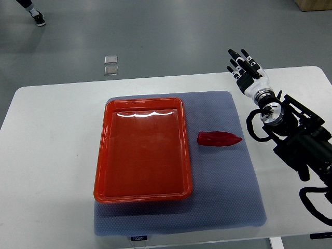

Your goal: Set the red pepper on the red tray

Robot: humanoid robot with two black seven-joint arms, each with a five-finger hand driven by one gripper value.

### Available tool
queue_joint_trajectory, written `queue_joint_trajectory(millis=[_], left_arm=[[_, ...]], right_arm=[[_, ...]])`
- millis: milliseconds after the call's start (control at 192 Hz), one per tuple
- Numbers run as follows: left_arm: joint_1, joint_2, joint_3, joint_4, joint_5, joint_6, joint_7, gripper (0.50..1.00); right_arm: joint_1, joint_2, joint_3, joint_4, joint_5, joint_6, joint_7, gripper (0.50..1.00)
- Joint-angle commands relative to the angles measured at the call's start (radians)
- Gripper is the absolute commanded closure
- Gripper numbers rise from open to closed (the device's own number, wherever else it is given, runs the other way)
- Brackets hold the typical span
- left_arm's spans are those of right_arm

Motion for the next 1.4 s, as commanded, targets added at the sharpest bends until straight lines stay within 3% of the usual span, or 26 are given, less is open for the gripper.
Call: queue_joint_trajectory(millis=[0, 1397], left_arm=[[0.0, 0.0, 0.0, 0.0, 0.0, 0.0, 0.0, 0.5], [-0.002, 0.0, -0.002, 0.0, 0.0, 0.0, 0.0, 0.5]], right_arm=[[0.0, 0.001, 0.004, 0.0, 0.004, -0.001, 0.0, 0.581], [0.019, -0.029, -0.007, 0.02, -0.002, -0.01, -0.002, 0.581]])
